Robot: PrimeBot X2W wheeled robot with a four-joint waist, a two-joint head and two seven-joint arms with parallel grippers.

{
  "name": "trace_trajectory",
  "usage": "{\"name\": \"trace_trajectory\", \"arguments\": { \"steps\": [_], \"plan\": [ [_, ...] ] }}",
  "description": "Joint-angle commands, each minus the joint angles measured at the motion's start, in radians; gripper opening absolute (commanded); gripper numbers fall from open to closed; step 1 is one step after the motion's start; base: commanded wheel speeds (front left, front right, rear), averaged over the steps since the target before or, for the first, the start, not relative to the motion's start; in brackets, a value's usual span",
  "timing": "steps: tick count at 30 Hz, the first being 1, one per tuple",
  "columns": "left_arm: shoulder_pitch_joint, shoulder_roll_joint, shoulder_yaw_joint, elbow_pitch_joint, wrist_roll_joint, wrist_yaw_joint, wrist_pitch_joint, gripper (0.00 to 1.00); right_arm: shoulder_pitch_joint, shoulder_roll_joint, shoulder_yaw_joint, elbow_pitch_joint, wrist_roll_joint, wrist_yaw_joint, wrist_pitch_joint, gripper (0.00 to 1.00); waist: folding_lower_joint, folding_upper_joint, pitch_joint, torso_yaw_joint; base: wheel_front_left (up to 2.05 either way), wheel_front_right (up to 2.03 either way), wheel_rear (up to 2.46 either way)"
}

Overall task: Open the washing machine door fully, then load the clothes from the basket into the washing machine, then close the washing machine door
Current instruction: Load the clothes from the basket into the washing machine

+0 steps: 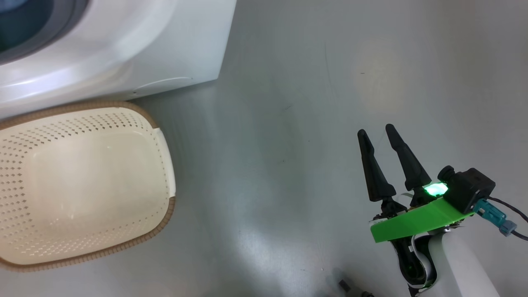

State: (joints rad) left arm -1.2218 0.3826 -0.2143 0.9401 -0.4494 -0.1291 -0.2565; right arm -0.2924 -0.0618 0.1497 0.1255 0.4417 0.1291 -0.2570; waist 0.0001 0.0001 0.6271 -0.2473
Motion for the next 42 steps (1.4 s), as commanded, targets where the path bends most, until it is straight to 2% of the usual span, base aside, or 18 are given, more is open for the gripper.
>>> {"name": "trace_trajectory", "arguments": {
  "steps": [1,6,7,8,9,10,11,12,21,30,34,42],
  "plan": [
    [-0.005,0.054,0.002,0.005,-0.008,-0.001,-0.005,0.0,0.02,0.007,0.021,-0.02,0.003,0.002,-0.005,1.0,-0.0001,-0.0001,-0.001,0.003,0.0,0.0,0.0],
    [-0.057,0.061,-0.077,0.117,-0.038,-0.001,-0.004,0.0,0.019,0.008,0.024,-0.015,0.003,0.002,-0.005,1.0,-0.0001,-0.0001,-0.011,0.016,0.0,0.0,0.0],
    [-0.066,0.06,-0.092,0.133,-0.046,-0.001,0.0,0.09,0.018,0.008,0.025,-0.013,0.003,0.002,-0.005,1.0,-0.0001,-0.0001,-0.014,0.019,0.0,0.0,0.0],
    [-0.074,0.059,-0.108,0.147,-0.053,-0.001,0.005,0.31,0.019,0.009,0.026,-0.012,0.003,0.002,-0.005,1.0,-0.0001,-0.0001,-0.017,0.023,0.0,0.0,0.0],
    [-0.08,0.057,-0.12,0.163,-0.062,-0.001,0.013,0.44,0.019,0.009,0.025,-0.01,0.003,0.002,-0.005,1.0,-0.0001,-0.0001,-0.022,0.027,0.0,0.0,0.0],
    [-0.084,0.052,-0.135,0.173,-0.07,-0.001,0.02,0.68,0.019,0.009,0.026,-0.009,0.002,0.002,-0.005,1.0,-0.0001,-0.0001,-0.026,0.031,0.0,0.0,0.0],
    [-0.086,0.048,-0.15,0.179,-0.078,-0.001,0.021,0.96,0.02,0.009,0.026,-0.008,0.002,0.002,-0.005,1.0,-0.0001,-0.0001,-0.03,0.036,0.0,0.0,0.0],
    [-0.087,0.045,-0.161,0.186,-0.089,-0.001,0.022,1.0,0.021,0.009,0.026,-0.007,0.001,0.002,-0.005,1.0,-0.0001,-0.0001,-0.035,0.04,0.0,0.0,0.0],
    [-0.055,0.019,-0.209,0.208,-0.189,-0.001,0.011,1.0,0.023,-0.001,0.022,-0.001,0.001,0.002,-0.005,1.0,-0.0001,-0.0001,-0.07,0.067,0.0,0.0,0.0],
    [0.05,0.008,-0.185,0.123,-0.302,-0.001,-0.005,1.0,0.035,-0.019,0.01,0.006,0.001,0.002,-0.005,1.0,-0.0001,-0.0001,-0.122,0.101,0.0,0.0,0.0],
    [0.134,0.008,-0.123,0.036,-0.292,-0.001,-0.005,1.0,0.043,-0.033,0.001,0.011,0.0,0.002,-0.005,1.0,-0.0001,-0.0001,-0.153,0.118,0.0,0.0,0.0],
    [0.348,-0.039,0.046,-0.158,-0.157,-0.001,-0.005,1.0,0.069,-0.068,-0.009,0.029,0.002,0.002,-0.005,1.0,-0.0001,-0.0001,-0.225,0.152,0.0,0.0,0.0]
  ]
}}
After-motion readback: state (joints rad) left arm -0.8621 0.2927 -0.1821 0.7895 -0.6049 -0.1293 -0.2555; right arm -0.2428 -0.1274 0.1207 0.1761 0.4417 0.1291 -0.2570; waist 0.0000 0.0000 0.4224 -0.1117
